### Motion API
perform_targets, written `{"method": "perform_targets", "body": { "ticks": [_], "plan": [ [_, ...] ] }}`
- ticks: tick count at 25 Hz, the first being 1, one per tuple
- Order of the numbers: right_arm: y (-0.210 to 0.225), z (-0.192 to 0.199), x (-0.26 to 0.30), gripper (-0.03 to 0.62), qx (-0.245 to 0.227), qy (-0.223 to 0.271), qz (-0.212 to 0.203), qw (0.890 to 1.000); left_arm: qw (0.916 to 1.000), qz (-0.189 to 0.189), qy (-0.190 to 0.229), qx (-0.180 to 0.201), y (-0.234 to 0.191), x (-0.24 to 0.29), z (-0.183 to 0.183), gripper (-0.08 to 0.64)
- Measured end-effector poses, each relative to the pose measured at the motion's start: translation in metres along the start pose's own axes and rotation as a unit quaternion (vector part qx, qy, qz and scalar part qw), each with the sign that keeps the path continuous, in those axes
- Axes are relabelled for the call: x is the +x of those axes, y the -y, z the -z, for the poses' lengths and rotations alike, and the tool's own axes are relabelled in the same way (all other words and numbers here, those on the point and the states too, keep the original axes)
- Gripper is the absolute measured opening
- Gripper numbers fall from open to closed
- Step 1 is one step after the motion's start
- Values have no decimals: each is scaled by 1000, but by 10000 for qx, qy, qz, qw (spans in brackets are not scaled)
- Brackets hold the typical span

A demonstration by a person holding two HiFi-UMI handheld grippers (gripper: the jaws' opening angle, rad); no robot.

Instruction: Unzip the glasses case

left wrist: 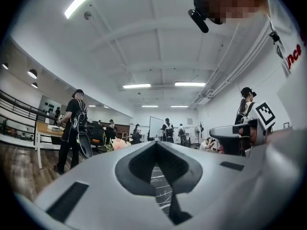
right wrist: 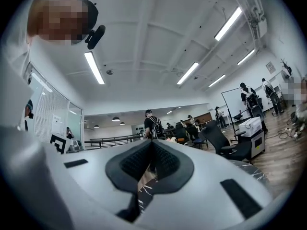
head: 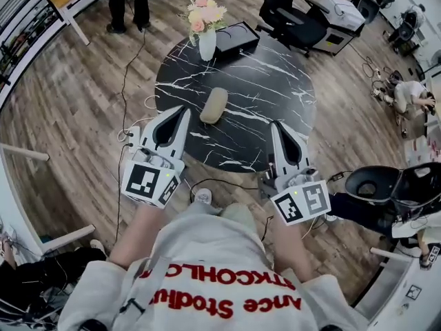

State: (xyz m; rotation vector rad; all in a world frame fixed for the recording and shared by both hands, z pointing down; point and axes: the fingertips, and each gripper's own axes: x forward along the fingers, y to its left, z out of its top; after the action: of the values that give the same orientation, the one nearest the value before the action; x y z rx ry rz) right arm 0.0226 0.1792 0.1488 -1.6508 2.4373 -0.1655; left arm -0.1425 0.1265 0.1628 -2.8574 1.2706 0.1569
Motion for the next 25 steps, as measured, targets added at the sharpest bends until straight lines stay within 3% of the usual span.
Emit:
{"method": "perform_targets", "body": {
  "ticks": [7, 19, 25],
  "plan": [
    [33, 12, 45, 17, 87, -177, 72, 9998, 9994, 28, -231, -258, -28, 45, 27, 2],
    [111, 5, 130, 17, 121, -266, -718, 9970, 9975, -542, -360, -281, -56, 137, 51, 2],
    [152, 21, 156, 17, 295, -481, -1021, 9932, 9945, -843, -545, -310, -60, 169, 77, 2]
  ]
}}
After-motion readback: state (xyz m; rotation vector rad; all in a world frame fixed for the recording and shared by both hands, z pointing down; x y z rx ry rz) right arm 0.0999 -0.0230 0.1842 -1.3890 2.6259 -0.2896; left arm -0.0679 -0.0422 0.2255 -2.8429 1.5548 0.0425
